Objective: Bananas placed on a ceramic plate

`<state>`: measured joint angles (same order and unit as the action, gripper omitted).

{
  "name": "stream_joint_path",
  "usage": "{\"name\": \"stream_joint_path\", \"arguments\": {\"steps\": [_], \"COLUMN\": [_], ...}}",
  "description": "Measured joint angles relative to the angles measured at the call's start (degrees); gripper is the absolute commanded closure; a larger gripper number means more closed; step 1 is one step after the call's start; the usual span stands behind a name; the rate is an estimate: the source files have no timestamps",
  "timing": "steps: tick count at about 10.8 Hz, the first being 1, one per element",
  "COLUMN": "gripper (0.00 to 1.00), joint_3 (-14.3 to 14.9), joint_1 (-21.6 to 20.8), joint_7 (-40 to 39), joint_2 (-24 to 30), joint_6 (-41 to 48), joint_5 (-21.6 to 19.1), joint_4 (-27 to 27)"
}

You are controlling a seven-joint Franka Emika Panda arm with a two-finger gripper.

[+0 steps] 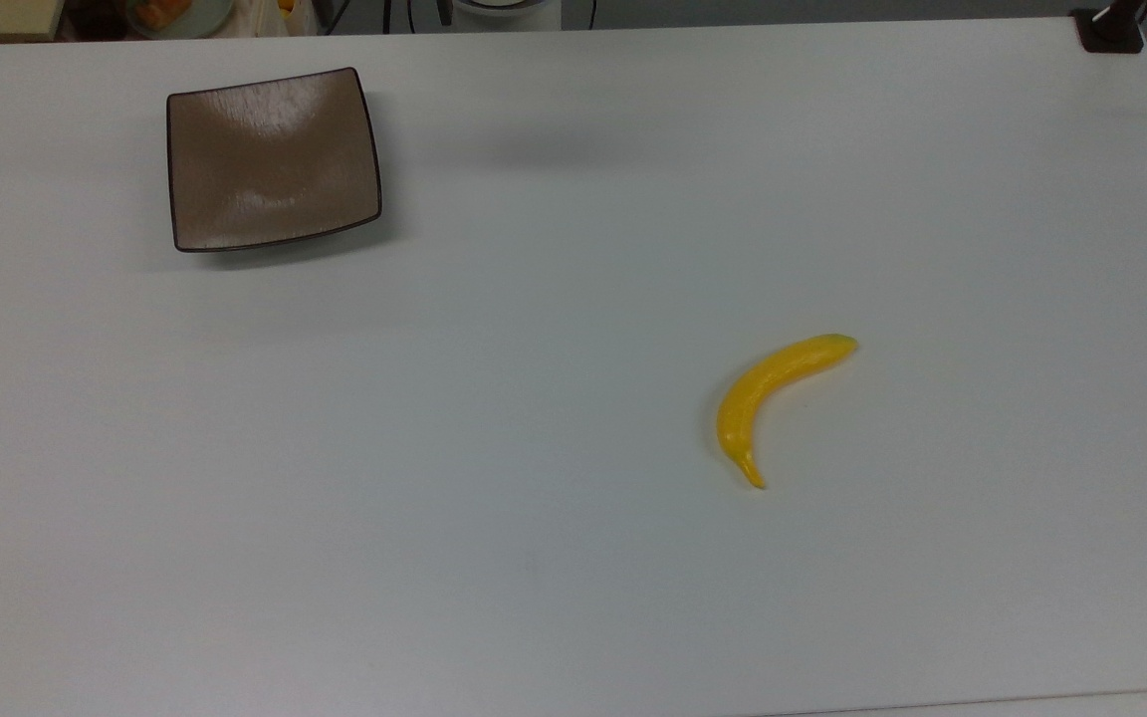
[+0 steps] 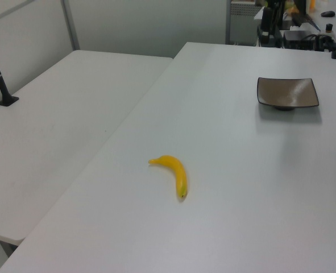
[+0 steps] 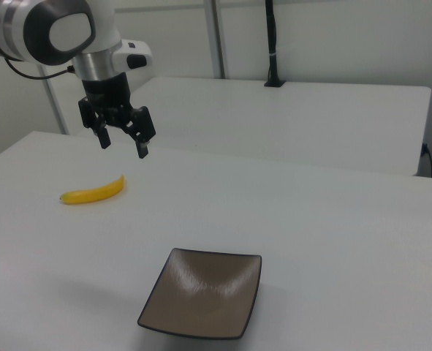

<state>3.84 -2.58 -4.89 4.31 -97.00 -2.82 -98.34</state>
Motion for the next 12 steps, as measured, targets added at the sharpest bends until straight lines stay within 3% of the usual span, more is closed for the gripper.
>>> {"name": "stream_joint_path", "arguments": {"steps": [8, 10, 12], "gripper": [0.00, 0.00, 0.00], "joint_3": [-0.6, -1.3, -3.2], "joint_1": [-1.8, -3.0, -4.6], "joint_7": [-0.6, 0.7, 9.0], "joint_2": [-0.8, -2.0, -6.2], "joint_6": [-0.3, -0.1, 2.4], "joint_5": [-0.1, -1.9, -2.8], "joint_4": [0.3, 3.5, 10.8]}}
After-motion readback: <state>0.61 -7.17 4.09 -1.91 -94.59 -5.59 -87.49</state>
